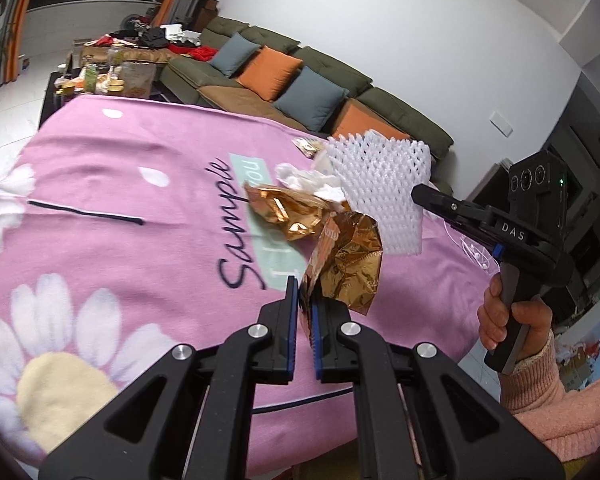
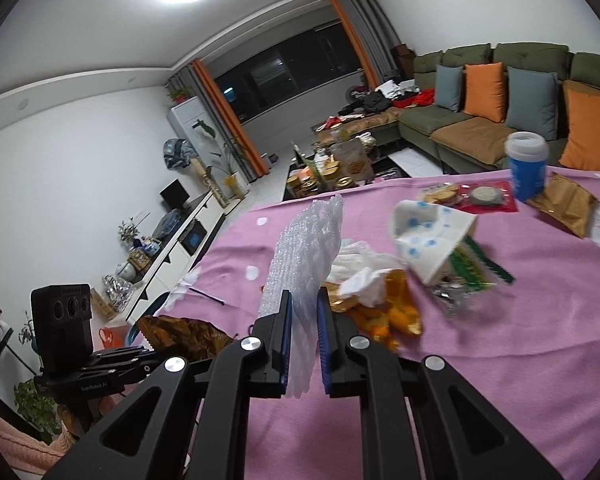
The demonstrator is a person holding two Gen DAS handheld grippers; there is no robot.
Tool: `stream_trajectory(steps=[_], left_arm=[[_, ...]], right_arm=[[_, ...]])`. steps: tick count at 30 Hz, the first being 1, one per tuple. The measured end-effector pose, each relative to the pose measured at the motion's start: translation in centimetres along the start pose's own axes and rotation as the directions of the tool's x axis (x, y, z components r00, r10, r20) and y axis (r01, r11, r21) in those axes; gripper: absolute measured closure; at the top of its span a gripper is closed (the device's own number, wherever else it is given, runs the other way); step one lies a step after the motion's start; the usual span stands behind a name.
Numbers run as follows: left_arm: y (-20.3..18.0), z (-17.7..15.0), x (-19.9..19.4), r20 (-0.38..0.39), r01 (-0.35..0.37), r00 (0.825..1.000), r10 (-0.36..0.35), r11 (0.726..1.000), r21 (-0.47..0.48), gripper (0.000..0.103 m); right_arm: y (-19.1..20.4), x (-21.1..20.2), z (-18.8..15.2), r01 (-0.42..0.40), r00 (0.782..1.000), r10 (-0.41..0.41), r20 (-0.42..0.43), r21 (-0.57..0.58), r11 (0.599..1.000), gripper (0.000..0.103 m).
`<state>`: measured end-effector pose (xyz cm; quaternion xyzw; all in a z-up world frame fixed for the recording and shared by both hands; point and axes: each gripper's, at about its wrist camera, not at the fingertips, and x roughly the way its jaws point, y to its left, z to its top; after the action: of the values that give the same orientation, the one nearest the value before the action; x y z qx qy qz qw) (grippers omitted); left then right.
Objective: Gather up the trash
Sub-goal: 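Carry the foil wrapper and foam netting over the teal bin and open both grippers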
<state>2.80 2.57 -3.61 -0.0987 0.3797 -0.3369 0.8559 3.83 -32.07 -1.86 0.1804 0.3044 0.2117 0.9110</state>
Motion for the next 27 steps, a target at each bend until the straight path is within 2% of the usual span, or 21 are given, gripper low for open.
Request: stream_trajectory(steps=[16,27], left_arm=[[4.0,-0.4,-5.6,0.087,-0.109,0.989,0.116,0.990,-0.089,0.097],[7.9,-1.5,-11.0,0.150,-0.206,0.961,0.234,0.962,-0.178,0.097]], right_arm=[[5.6,5.9,0.4,-0.130,0.989,0.125,-0.080,-0.070,0.989,0.092],[10.4,10.2,1.1,-0.241,0.963,0.223,-0.149,-0.117,0.963,0.092]])
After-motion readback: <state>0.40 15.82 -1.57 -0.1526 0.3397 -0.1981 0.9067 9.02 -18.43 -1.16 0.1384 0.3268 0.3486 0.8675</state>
